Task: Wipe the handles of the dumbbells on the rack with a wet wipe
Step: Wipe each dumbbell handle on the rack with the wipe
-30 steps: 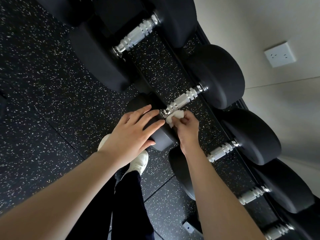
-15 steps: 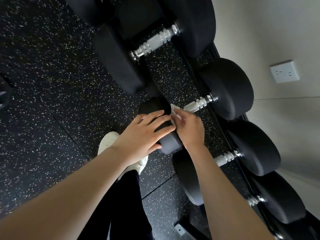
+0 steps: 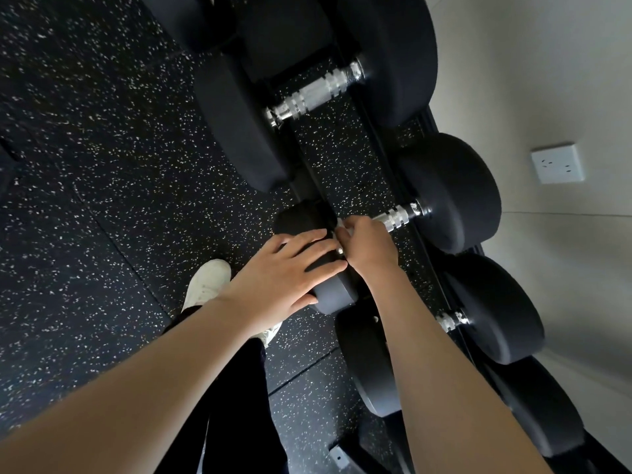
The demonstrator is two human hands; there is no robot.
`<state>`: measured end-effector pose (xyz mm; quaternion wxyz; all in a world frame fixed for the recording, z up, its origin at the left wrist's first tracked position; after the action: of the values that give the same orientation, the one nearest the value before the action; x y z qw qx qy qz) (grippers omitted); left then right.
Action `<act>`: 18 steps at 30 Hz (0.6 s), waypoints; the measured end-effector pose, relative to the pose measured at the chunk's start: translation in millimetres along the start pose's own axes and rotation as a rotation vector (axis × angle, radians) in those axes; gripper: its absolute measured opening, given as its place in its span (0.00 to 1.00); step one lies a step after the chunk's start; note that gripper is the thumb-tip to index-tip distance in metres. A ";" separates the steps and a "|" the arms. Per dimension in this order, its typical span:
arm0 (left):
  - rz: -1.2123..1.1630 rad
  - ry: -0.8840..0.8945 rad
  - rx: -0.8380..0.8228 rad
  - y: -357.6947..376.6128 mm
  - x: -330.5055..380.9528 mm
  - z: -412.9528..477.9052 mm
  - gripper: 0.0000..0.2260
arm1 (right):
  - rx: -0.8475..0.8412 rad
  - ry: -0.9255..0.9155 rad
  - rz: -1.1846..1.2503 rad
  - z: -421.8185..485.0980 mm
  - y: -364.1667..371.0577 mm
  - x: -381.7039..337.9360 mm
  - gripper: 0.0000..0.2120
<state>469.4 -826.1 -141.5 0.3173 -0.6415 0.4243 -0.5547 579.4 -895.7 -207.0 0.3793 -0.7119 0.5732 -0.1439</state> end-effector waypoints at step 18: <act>0.023 0.013 0.014 -1.0 -2.1 -0.6 0.31 | 0.080 -0.075 -0.135 2.8 -26.5 -5.7 0.07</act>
<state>468.9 -823.7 -141.4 0.3253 -0.6307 0.4298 -0.5583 598.2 -887.9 -188.8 0.4180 -0.7381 0.5033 -0.1650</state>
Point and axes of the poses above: each hand's wrist, its own z-axis towards the middle knuckle, its own y-axis out of the palm, x = y × z, the point moved 10 cm from there along z, towards the middle knuckle, and after that the axes turned 9 degrees about -y, right-handed, at the moved point
